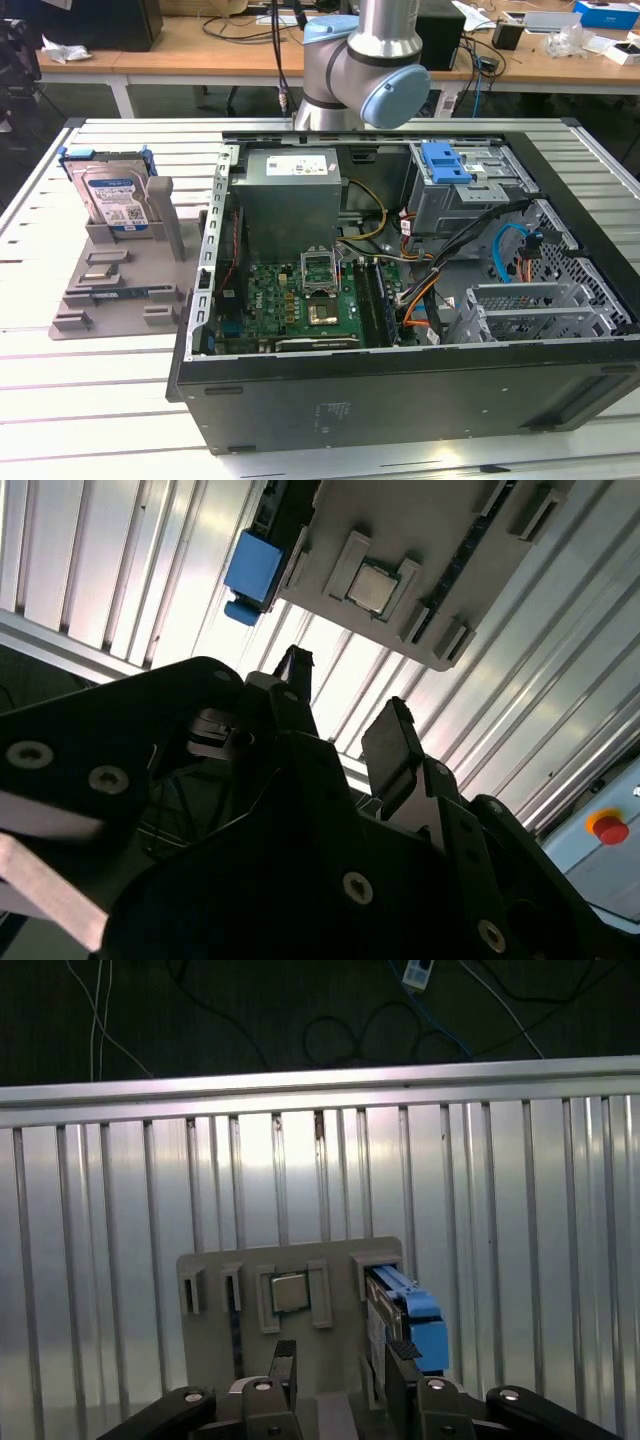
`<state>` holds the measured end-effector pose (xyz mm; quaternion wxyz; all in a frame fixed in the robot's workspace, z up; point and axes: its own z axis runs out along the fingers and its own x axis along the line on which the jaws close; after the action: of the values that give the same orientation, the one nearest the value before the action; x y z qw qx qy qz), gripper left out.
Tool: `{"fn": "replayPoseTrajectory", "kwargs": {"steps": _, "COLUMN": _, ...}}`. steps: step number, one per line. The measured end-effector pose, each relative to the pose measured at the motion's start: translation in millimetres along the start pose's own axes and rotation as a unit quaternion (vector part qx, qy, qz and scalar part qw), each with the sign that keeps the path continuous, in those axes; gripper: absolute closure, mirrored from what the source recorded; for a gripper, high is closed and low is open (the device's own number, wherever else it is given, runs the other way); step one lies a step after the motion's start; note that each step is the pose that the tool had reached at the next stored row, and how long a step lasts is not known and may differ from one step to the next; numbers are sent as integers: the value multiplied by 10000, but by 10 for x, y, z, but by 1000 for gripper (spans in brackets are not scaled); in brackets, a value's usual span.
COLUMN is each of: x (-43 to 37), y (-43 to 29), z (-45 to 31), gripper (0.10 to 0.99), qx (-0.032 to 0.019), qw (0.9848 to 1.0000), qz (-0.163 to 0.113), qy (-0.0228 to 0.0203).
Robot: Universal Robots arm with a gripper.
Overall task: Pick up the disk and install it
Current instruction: 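Pick up the disk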
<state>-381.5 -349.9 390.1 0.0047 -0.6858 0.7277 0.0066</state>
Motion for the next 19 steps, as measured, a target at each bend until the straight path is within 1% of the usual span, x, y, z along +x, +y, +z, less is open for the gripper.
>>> {"fn": "replayPoseTrajectory", "kwargs": {"steps": 2, "x": -31, "y": -6, "z": 12, "gripper": 604, "qx": 0, "qw": 10000, "qz": -1, "qy": 8}}
{"fn": "replayPoseTrajectory", "kwargs": {"steps": 4, "x": -98, "y": -17, "z": 22, "gripper": 604, "qx": 1, "qw": 10000, "qz": 0, "qy": 16}}
{"fn": "replayPoseTrajectory", "kwargs": {"steps": 5, "x": -119, "y": -20, "z": 24, "gripper": 604, "qx": 1, "qw": 10000, "qz": 0, "qy": 17}}
{"fn": "replayPoseTrajectory", "kwargs": {"steps": 7, "x": -220, "y": -32, "z": 35, "gripper": 604, "qx": 1, "qw": 10000, "qz": 0, "qy": 20}}
{"fn": "replayPoseTrajectory", "kwargs": {"steps": 11, "x": -333, "y": -47, "z": 48, "gripper": 604, "qx": 2, "qw": 10000, "qz": 0, "qy": 22}}
{"fn": "replayPoseTrajectory", "kwargs": {"steps": 19, "x": -441, "y": -67, "z": 68, "gripper": 604, "qx": 2, "qw": 10000, "qz": 0, "qy": 22}}
